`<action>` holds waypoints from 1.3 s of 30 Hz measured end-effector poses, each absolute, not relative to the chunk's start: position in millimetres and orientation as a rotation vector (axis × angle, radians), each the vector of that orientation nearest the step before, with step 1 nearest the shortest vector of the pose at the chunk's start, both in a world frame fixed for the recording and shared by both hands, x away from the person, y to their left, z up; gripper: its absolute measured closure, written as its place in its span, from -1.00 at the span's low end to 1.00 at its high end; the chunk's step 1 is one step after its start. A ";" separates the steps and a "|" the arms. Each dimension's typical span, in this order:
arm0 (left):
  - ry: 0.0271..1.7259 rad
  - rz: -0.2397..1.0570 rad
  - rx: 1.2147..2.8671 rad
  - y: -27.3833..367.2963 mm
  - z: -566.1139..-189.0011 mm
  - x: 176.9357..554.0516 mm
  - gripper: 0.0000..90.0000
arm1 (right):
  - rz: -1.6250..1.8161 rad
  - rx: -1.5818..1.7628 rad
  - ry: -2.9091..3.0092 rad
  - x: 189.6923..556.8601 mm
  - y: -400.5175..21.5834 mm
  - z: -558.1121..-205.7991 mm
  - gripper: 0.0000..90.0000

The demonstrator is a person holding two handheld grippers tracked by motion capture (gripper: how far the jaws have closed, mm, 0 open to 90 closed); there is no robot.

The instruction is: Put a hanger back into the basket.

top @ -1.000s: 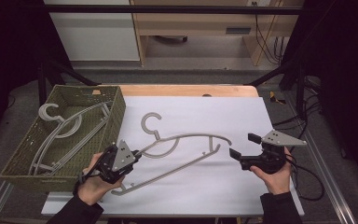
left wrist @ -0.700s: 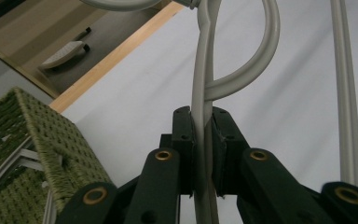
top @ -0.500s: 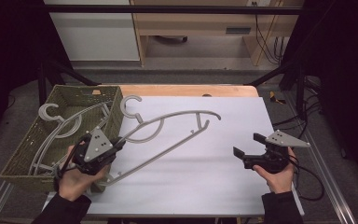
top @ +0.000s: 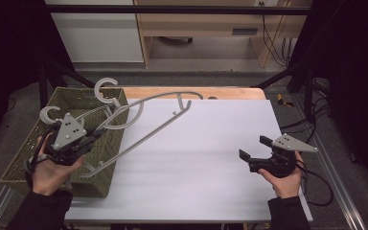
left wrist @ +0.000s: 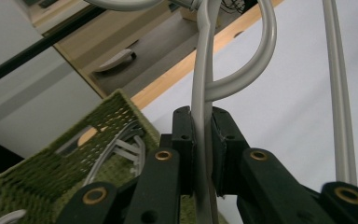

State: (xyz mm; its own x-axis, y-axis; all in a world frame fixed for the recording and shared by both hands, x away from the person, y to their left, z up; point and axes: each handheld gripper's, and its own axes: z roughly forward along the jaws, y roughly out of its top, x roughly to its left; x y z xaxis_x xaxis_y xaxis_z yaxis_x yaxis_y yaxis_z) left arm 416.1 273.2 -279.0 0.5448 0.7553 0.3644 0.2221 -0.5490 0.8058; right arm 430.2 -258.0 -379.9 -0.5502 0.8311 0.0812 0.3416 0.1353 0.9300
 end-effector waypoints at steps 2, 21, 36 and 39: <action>0.787 0.967 2.055 280.7 -276.2 417.7 0.80 | 1.409 1.120 1.953 430.1 -257.8 -380.1 -0.85; 0.976 1.053 2.043 367.6 -294.1 452.3 0.80 | 1.391 1.119 1.946 430.8 -255.4 -381.6 -0.86; 1.050 1.071 2.051 411.6 -316.3 464.5 0.80 | 1.391 1.114 1.952 431.6 -254.8 -382.1 -0.86; 1.060 1.070 2.052 415.7 -318.3 464.2 0.80 | 1.391 1.109 1.954 431.8 -254.6 -382.3 -0.86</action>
State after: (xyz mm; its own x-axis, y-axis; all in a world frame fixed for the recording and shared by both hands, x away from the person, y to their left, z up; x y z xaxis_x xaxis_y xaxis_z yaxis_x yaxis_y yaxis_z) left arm 464.2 415.7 -318.3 0.3601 0.8496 0.3853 0.3776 -0.5105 0.7725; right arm 431.8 -254.6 -382.3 -0.5472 0.8347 0.0611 0.3306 0.1485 0.9320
